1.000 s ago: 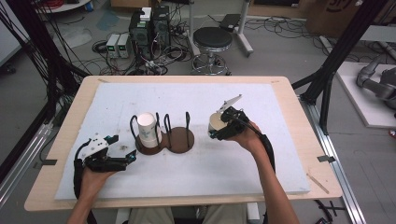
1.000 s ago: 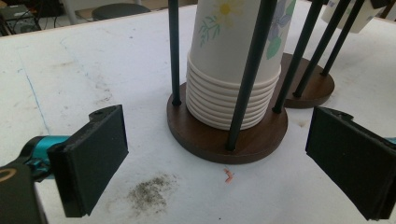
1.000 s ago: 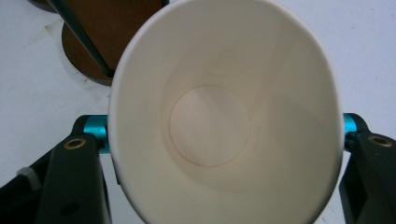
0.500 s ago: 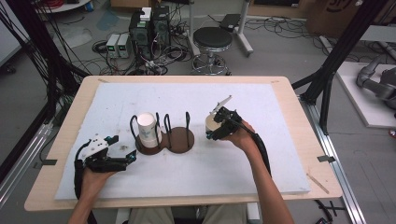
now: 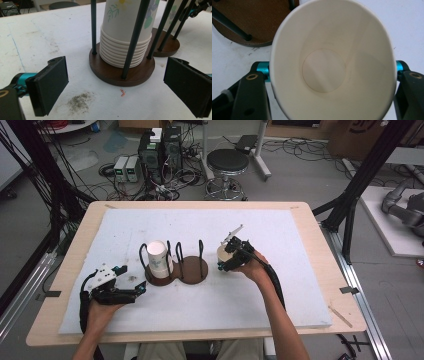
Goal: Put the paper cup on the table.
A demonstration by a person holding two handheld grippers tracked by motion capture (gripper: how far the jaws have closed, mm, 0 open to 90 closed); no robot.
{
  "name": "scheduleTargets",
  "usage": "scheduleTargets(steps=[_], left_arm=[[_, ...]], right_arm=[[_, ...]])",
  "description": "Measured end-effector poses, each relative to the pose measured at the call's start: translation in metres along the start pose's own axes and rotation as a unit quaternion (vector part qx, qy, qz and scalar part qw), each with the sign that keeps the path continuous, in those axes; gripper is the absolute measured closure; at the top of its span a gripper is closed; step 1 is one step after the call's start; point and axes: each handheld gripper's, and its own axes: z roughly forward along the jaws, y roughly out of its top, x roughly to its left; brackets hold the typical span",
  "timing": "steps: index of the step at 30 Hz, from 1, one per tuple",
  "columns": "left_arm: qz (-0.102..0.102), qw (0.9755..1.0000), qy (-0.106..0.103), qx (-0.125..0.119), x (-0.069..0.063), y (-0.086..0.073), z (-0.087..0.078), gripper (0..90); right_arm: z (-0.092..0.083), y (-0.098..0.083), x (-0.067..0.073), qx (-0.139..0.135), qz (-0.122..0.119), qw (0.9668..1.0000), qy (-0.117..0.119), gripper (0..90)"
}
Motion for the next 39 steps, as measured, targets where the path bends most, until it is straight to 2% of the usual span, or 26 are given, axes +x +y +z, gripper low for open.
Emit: scheduleTargets(steps=[5,9,12,20,26,31,34,39], left_arm=[[-0.001,1.0000,-0.002,-0.001,0.000,0.000,0.000,5.6],[0.000,1.0000,-0.006,-0.001,0.000,0.000,0.000,5.6],[-0.001,1.0000,-0.006,-0.001,0.001,0.000,0.000,5.6],[-0.002,1.0000,-0.006,-0.001,0.001,0.000,0.000,5.6],[-0.004,1.0000,-0.004,-0.004,0.001,-0.001,0.000,5.6],[-0.003,1.0000,-0.004,-0.003,0.001,0.000,0.000,5.5],[-0.005,1.0000,-0.004,-0.003,0.001,0.000,0.000,5.5],[-0.009,0.9999,-0.001,-0.006,0.002,-0.001,-0.001,5.5]], right_arm=[[0.000,-0.001,0.000,-0.002,0.003,1.0000,0.002,28.5],[0.003,-0.003,-0.001,-0.002,0.004,1.0000,0.001,20.3],[0.006,-0.007,-0.002,-0.007,0.017,0.9998,0.003,15.4],[0.008,-0.017,-0.004,-0.013,0.027,0.9995,0.003,15.3],[0.000,-0.034,0.001,-0.040,0.032,0.9987,-0.008,15.4],[-0.011,-0.059,0.006,-0.076,0.052,0.9955,-0.023,15.4],[-0.018,-0.073,0.007,-0.107,0.069,0.9916,-0.022,15.5],[-0.024,-0.092,0.011,-0.142,0.075,0.9863,-0.040,15.5]])
